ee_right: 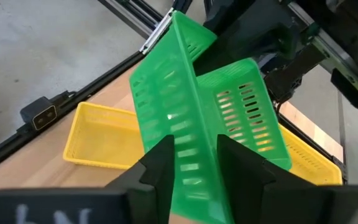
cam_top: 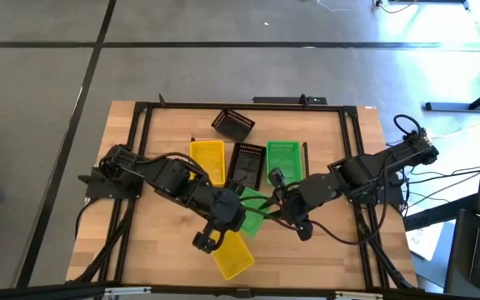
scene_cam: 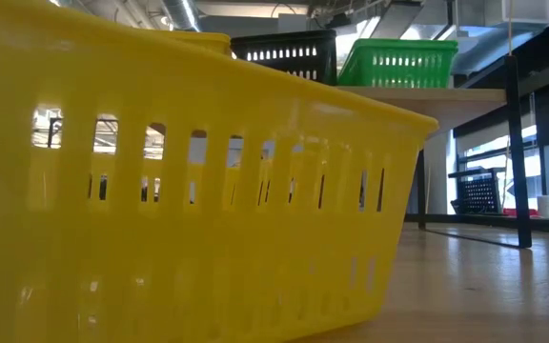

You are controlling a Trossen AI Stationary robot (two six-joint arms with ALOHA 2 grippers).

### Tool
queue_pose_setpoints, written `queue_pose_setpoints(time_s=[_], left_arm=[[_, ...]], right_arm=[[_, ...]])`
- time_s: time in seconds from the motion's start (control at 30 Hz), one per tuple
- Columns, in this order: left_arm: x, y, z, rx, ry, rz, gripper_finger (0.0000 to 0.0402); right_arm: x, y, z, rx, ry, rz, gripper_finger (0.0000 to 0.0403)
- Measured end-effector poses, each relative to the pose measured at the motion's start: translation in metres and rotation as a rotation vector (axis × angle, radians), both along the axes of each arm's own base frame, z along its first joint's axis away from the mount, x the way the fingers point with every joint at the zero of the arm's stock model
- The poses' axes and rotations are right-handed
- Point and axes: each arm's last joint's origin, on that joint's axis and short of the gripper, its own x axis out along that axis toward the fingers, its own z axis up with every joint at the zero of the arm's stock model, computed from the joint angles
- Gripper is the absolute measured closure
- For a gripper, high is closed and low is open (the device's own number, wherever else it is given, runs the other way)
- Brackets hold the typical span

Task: Stack baskets on shelf by color
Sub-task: Stack the green bin on the stacked green bins on the shelf

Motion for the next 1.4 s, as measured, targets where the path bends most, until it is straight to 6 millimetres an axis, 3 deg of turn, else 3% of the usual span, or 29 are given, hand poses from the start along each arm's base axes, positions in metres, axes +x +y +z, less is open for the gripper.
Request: queue_pose_setpoints(time_s=[0.4,0.7,1.07,1.4], left_arm=[[0.000,0.000,0.000,0.006,0.001,0.003,0.0401],[0.000,0.002,0.000,0.000,0.004,0.040,0.0398],[0.003,0.007,0.001,0.002,-0.014,0.075,0.0332],[-0.009,0.008,0.015,0.033,-0.078,0.077,0.0332]], right_arm=[[-0.001,0.002,-0.001,0.018,0.013,0.037,0.0395],[-0.001,0.001,-0.002,0.019,0.026,0.044,0.0399],[-0.002,0.000,-0.003,0.008,0.043,0.029,0.0401],[-0.002,0.000,-0.004,0.009,0.054,0.024,0.0402]])
